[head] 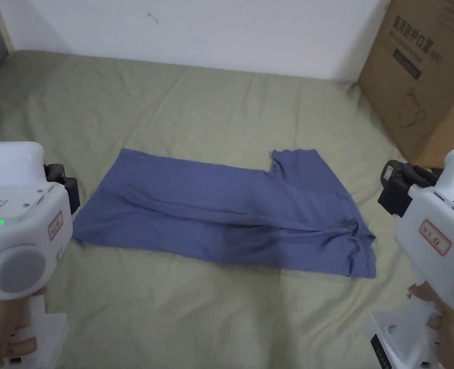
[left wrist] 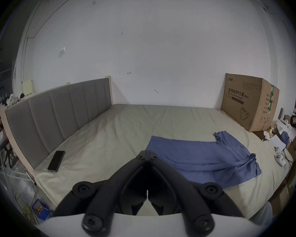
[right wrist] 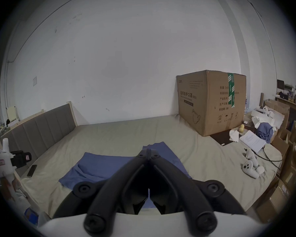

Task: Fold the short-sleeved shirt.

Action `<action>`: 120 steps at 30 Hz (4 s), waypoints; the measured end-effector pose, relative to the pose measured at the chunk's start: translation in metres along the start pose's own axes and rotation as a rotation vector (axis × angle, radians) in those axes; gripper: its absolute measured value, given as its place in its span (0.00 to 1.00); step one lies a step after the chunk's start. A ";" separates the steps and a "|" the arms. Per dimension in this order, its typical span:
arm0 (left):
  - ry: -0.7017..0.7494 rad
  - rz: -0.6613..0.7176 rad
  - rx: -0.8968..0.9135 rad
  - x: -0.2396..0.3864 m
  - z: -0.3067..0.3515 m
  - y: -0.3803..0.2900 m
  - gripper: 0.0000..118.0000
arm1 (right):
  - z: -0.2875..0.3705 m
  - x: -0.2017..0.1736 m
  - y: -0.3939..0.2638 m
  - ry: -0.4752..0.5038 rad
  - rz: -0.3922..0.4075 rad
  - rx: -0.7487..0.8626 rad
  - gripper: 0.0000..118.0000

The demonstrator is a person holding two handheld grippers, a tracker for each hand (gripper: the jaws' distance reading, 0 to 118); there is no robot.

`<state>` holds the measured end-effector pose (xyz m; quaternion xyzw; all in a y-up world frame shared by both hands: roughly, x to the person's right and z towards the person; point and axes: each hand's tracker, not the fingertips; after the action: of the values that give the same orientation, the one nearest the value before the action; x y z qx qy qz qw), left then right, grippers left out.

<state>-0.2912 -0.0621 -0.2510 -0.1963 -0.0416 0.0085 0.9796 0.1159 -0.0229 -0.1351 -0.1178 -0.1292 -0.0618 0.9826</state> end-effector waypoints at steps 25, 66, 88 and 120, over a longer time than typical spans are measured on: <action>0.125 0.109 -0.825 -0.023 -0.236 -0.073 0.04 | -0.045 0.001 -0.049 -0.052 0.066 -0.259 0.00; 0.006 0.396 -0.506 -0.069 -0.150 0.008 0.02 | -0.164 0.106 -0.035 -0.040 -0.173 -0.786 0.07; 0.168 0.375 -0.480 -0.124 -0.027 -0.068 0.91 | -0.049 0.086 -0.076 -0.162 -0.009 -0.657 0.95; -0.078 0.005 0.067 0.015 -0.034 0.040 0.00 | -0.032 -0.020 0.009 0.036 0.019 -0.035 0.00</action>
<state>-0.2737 -0.0372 -0.2964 -0.1631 -0.0788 0.0202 0.9833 0.1059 -0.0202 -0.1720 -0.1349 -0.1094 -0.0570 0.9831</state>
